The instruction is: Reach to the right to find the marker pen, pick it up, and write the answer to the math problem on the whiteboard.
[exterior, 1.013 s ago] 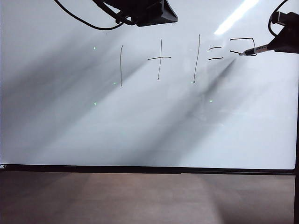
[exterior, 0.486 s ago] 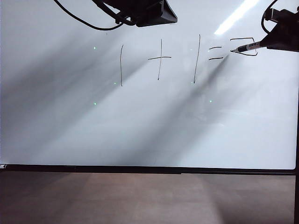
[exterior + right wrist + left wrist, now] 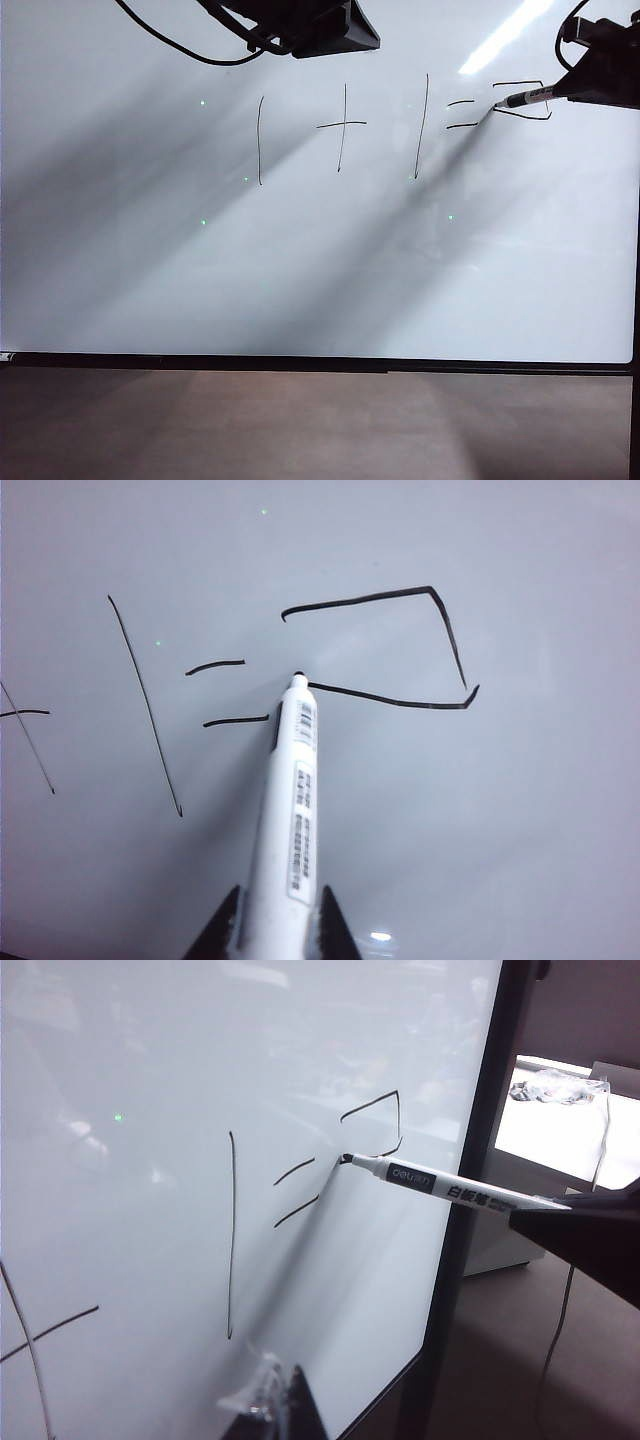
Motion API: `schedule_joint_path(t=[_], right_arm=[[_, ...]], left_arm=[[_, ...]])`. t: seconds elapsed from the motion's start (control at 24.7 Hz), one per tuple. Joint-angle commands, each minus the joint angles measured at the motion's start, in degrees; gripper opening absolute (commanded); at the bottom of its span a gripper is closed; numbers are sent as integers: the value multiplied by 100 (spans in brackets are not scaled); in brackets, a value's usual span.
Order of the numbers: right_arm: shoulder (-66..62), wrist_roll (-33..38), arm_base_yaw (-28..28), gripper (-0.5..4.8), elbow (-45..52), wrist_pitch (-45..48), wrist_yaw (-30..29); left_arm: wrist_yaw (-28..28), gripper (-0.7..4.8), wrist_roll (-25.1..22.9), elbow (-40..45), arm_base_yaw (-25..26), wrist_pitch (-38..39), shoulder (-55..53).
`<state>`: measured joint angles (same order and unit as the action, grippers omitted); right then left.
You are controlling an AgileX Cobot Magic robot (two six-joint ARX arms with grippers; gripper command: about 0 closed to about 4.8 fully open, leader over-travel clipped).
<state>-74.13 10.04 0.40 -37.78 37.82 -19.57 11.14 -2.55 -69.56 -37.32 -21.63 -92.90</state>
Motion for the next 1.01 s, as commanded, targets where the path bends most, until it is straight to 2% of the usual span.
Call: schedule_joint_path(t=[0.04,1.01], right_arm=[[-26,46,15,-2,-76,85,-35],[-629,44,15,-2,-48,138,-90]], left_arm=[[24,-4,-4,-35,-9,-24,26],[26,-5,-4,-35,-9,15,26]])
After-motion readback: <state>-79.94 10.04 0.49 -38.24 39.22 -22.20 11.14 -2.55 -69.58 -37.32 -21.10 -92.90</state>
